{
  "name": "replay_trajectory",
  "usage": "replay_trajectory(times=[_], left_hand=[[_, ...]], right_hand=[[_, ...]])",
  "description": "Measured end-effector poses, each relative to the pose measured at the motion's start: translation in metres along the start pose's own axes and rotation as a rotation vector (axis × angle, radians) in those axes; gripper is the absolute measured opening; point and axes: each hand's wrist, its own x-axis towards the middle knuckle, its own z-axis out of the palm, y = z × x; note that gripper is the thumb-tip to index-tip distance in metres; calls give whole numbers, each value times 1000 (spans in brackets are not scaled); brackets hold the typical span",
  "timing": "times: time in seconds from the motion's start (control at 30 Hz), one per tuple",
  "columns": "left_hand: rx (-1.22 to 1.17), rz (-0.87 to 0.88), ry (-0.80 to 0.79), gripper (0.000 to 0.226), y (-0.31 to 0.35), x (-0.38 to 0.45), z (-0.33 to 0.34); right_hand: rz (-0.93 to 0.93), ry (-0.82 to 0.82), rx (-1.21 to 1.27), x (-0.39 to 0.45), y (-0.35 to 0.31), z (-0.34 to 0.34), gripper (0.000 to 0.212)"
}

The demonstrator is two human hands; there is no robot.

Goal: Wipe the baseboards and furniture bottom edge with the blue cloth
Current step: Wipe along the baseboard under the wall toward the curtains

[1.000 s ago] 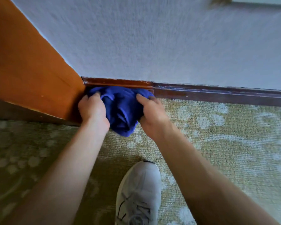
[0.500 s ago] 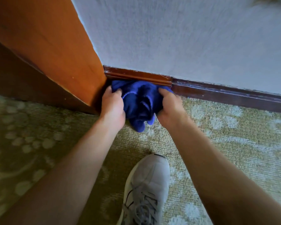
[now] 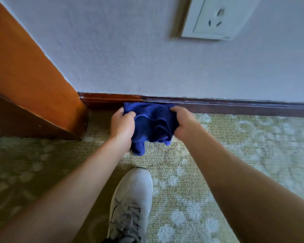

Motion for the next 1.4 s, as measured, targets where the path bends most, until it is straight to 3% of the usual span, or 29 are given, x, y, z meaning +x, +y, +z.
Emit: replay_trajectory(times=[0.17,0.33,0.47,0.73,0.93,1.17,1.3,1.4], left_hand=[[-131,-43,-40,20,23,-28,-1],[-262,-171,-191,16,46,-69,6],[-126,-193,-28,12,51,-72,10],[168,69,172,30,25,-49,42],[327,264,353,16,22,-27,69],[388,305,247,12,17,-27,105],[283,250,506,13,14,-14,84],[260,289,604,14,9,-8,83]], right_hand=[[27,-45,-151,-51,-30,-24,7],[43,-42,-69,-88,-50,-42,9],[43,-90,-38,-99,-46,-49,15],[59,-64,13,-56,-8,-48,36],[111,-39,10,-17,-16,-39,32],[204,115,61,-12,-27,-61,32],[113,-53,139,-26,-31,-34,17],[108,-139,142,-26,-26,-17,28]])
